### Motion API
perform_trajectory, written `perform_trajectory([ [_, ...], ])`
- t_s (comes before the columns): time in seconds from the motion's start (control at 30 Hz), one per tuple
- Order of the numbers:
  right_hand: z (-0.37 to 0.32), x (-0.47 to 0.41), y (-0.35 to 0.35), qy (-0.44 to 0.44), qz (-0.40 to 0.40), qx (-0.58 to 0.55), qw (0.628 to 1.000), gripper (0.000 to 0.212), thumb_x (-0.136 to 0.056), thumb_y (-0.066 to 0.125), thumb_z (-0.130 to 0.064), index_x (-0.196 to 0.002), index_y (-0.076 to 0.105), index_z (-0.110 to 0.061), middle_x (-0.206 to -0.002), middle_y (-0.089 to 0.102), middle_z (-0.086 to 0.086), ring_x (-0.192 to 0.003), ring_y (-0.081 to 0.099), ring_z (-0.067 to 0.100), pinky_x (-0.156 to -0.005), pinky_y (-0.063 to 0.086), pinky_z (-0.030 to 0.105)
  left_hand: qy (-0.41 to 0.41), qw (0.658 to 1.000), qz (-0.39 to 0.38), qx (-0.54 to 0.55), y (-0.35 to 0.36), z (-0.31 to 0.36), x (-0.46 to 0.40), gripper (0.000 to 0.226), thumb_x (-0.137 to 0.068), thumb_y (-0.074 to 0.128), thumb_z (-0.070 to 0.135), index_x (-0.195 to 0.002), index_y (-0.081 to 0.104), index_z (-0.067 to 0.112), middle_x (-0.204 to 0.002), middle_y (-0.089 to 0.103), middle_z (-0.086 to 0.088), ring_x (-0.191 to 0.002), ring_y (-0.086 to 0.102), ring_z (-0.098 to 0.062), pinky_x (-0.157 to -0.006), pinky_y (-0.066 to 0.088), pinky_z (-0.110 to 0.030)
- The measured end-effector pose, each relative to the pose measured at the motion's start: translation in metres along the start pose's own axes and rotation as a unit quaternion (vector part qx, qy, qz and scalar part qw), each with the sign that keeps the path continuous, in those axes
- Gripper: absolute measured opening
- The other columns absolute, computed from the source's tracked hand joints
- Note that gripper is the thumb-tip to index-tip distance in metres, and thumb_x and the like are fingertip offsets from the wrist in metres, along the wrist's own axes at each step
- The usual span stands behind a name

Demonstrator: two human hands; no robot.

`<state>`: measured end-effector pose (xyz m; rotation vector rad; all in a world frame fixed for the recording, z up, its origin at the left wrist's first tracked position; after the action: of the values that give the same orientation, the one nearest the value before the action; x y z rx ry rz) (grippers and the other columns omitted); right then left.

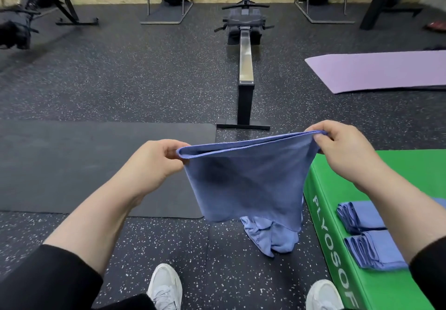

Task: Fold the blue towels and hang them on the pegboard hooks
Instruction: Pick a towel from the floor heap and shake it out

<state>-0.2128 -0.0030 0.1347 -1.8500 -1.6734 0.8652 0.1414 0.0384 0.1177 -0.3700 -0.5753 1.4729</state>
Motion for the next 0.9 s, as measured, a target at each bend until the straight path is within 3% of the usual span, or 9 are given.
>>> perform_trajectory([
  [0.1,0.005,0.001,0.002,0.003,-0.010,-0.008,1.000,0.022,-0.098,0.054,-0.011,-0.095,0.071,-0.024,-0.085,0.074,0.008,-0.085,0.068,0.037,-0.078,0.053,0.040,0.007,0.995,0.066,-0.068,-0.002,0.000,-0.004,0.011,-0.086,0.071,0.016,-0.082,0.074,0.025,-0.073,0.074,0.009,-0.064,0.061,-0.017,-0.064,0.046,-0.032],
  [0.2,0.008,0.002,0.003,0.008,-0.008,-0.013,1.000,0.018,-0.099,0.056,-0.014,-0.092,0.068,-0.024,-0.083,0.074,0.006,-0.084,0.067,0.036,-0.076,0.052,0.038,0.024,0.990,0.114,-0.078,-0.006,0.006,-0.006,0.025,-0.094,0.065,0.026,-0.070,0.066,0.017,-0.056,0.063,0.001,-0.049,0.045,-0.011,-0.053,0.038,-0.026],
  [0.3,0.007,0.001,-0.003,-0.006,0.022,-0.016,1.000,0.017,-0.100,0.055,-0.018,-0.092,0.068,-0.024,-0.084,0.074,-0.001,-0.077,0.067,0.021,-0.064,0.047,0.027,0.044,0.984,0.160,-0.072,-0.014,0.012,-0.005,0.032,-0.099,0.060,0.029,-0.073,0.065,0.011,-0.048,0.038,0.009,-0.048,0.031,-0.009,-0.045,0.023,-0.021],
  [0.37,0.007,0.001,-0.003,-0.011,0.014,-0.020,1.000,0.017,-0.101,0.055,-0.019,-0.093,0.069,-0.024,-0.084,0.075,-0.001,-0.079,0.069,0.021,-0.067,0.046,0.027,0.043,0.984,0.157,-0.074,-0.016,0.010,-0.007,0.033,-0.100,0.058,0.029,-0.076,0.065,0.008,-0.051,0.033,0.010,-0.049,0.027,-0.010,-0.045,0.020,-0.023],
  [0.47,0.008,0.000,-0.007,-0.018,0.032,-0.041,0.998,0.018,-0.101,0.056,-0.019,-0.092,0.068,-0.028,-0.084,0.075,0.001,-0.085,0.070,0.031,-0.082,0.053,0.041,0.036,0.985,0.145,-0.082,-0.015,0.009,-0.008,0.034,-0.102,0.056,0.032,-0.079,0.067,0.009,-0.058,0.042,0.009,-0.053,0.031,-0.009,-0.050,0.025,-0.026],
  [0.57,0.008,-0.001,-0.011,-0.016,0.041,-0.061,0.997,0.019,-0.101,0.055,-0.019,-0.090,0.067,-0.031,-0.084,0.074,0.001,-0.084,0.069,0.032,-0.083,0.055,0.047,0.049,0.988,0.142,-0.023,-0.014,0.010,-0.008,0.037,-0.102,0.055,0.034,-0.080,0.062,0.006,-0.063,0.043,0.010,-0.063,0.037,-0.010,-0.061,0.030,-0.029],
  [0.7,0.010,-0.001,-0.008,-0.012,0.022,-0.027,0.999,0.017,-0.102,0.052,-0.018,-0.096,0.068,-0.024,-0.081,0.071,-0.002,-0.079,0.065,0.025,-0.070,0.049,0.033,0.078,0.983,0.132,0.102,-0.009,0.018,-0.009,0.021,-0.098,0.063,0.027,-0.089,0.072,0.010,-0.079,0.069,-0.005,-0.076,0.058,-0.012,-0.085,0.056,-0.044],
  [0.8,0.011,0.000,-0.005,0.015,-0.004,0.017,1.000,0.019,-0.100,0.051,-0.014,-0.094,0.067,-0.021,-0.078,0.065,0.000,-0.062,0.051,0.012,-0.056,0.035,0.027,0.084,0.971,0.145,0.171,-0.005,0.028,-0.009,0.009,-0.094,0.069,0.015,-0.087,0.075,0.016,-0.078,0.073,0.002,-0.072,0.063,-0.011,-0.081,0.057,-0.041],
  [0.9,0.019,0.000,0.003,0.057,-0.067,0.104,0.991,0.017,-0.096,0.054,-0.013,-0.106,0.067,-0.018,-0.103,0.070,0.008,-0.083,0.061,0.021,-0.071,0.044,0.031,0.106,0.969,0.135,0.177,0.005,0.038,-0.012,0.009,-0.095,0.069,0.022,-0.089,0.075,0.024,-0.075,0.071,0.005,-0.072,0.057,-0.011,-0.074,0.048,-0.037],
])
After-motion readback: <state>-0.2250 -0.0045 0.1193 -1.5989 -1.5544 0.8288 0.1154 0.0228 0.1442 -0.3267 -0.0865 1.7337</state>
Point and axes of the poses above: each hand's wrist, its own x-axis away from the middle knuckle, its own y-axis out of the palm, z = x × y, the point moved 6 cm from there along -x, towards the middle knuckle
